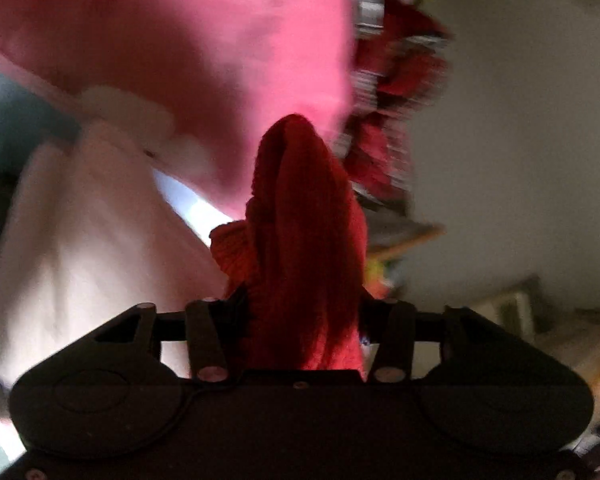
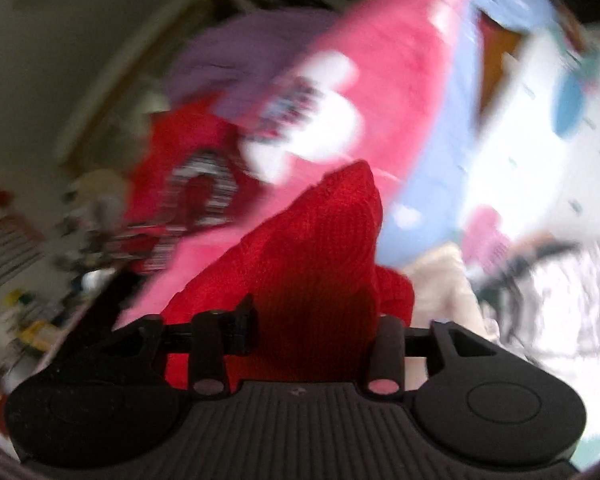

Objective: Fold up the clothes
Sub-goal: 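Carry the sweater bundle with both grippers onto the pink blanket pile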

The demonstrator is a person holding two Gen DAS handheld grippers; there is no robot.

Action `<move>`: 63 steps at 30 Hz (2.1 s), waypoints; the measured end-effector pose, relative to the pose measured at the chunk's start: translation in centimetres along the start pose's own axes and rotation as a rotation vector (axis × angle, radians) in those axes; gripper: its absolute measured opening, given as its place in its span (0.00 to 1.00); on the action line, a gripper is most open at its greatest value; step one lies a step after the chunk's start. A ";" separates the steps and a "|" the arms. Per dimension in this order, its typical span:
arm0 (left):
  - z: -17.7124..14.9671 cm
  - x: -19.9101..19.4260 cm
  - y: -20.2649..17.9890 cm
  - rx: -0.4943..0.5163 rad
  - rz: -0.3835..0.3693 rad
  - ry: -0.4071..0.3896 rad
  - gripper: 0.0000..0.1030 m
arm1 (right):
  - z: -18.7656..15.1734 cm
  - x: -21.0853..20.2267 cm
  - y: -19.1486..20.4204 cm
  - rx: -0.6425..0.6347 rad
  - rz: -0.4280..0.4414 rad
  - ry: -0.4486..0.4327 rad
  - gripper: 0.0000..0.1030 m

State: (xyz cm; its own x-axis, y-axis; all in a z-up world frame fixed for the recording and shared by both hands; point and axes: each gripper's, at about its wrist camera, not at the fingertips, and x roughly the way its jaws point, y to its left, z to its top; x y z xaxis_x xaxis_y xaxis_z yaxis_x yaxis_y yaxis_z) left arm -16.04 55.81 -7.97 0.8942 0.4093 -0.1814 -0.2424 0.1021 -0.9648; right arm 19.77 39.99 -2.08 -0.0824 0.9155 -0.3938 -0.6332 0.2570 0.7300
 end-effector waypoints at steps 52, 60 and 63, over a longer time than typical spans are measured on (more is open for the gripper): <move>-4.1 -6.1 -6.4 0.718 0.147 -0.277 0.67 | -4.2 -6.4 3.4 -0.339 -0.320 -0.277 0.73; -5.7 -0.2 -6.4 0.782 0.263 -0.105 0.72 | -4.6 -1.4 4.9 -0.533 -0.331 -0.051 0.76; -4.6 1.0 -5.8 0.694 0.355 -0.082 0.72 | -2.9 -0.7 2.8 -0.333 -0.307 0.007 0.78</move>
State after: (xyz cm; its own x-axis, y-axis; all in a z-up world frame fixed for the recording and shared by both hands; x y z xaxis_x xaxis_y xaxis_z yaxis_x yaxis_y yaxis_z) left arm -11.97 51.47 -3.40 0.6950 0.5863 -0.4162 -0.7127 0.4849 -0.5070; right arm 15.83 39.17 -1.43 0.1437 0.8099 -0.5688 -0.8419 0.4021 0.3599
